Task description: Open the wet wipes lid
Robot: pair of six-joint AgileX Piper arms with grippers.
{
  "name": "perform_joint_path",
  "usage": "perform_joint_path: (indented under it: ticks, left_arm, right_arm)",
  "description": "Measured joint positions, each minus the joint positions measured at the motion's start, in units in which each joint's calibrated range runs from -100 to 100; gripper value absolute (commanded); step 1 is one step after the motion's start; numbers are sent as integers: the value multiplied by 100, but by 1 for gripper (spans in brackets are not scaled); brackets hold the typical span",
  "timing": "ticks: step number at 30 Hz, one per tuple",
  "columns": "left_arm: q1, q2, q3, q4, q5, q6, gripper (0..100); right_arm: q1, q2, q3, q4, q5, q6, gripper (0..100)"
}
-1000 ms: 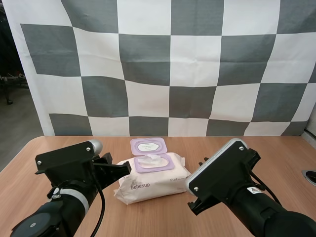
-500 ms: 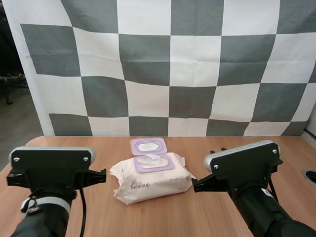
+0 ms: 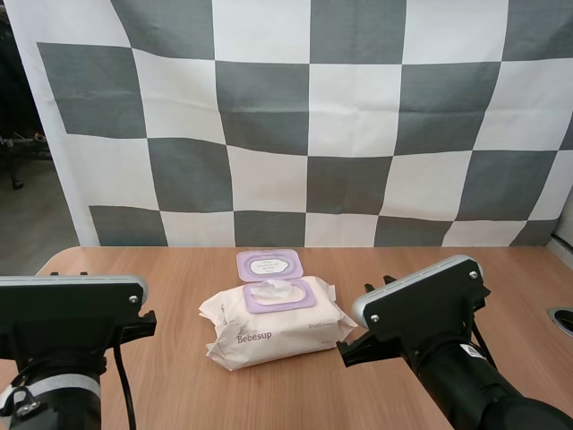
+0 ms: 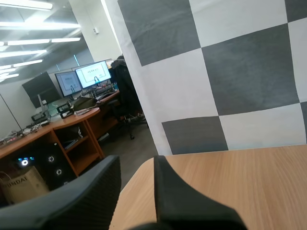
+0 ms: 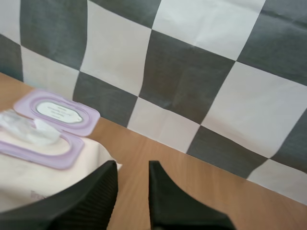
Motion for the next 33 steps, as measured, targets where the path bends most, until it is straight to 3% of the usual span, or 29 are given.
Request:
perform_joint_path:
  ticks: [6, 12, 18, 22, 27, 33]
  left_arm:
    - [0, 0, 0, 997, 440, -23, 41]
    - [0, 0, 0, 1875, 702, -1022, 41]
    - [0, 0, 0, 2918, 2063, -1951, 41]
    - [0, 0, 0, 3602, 3187, -2556, 41]
    - [0, 0, 0, 4458, 4436, -3308, 41]
    - [0, 0, 0, 5490, 6008, -4181, 41]
  right_arm:
    - [0, 0, -18, -1002, 347, 0, 40]
    - [0, 0, -28, -2036, 1390, 0, 40]
    - [0, 0, -28, -2843, 939, 18, 40]
    - [0, 0, -28, -2803, -66, 191, 40]
    - [0, 0, -28, -2116, -1266, 7, 37]
    - [0, 0, -28, -1981, -1517, 6, 37]
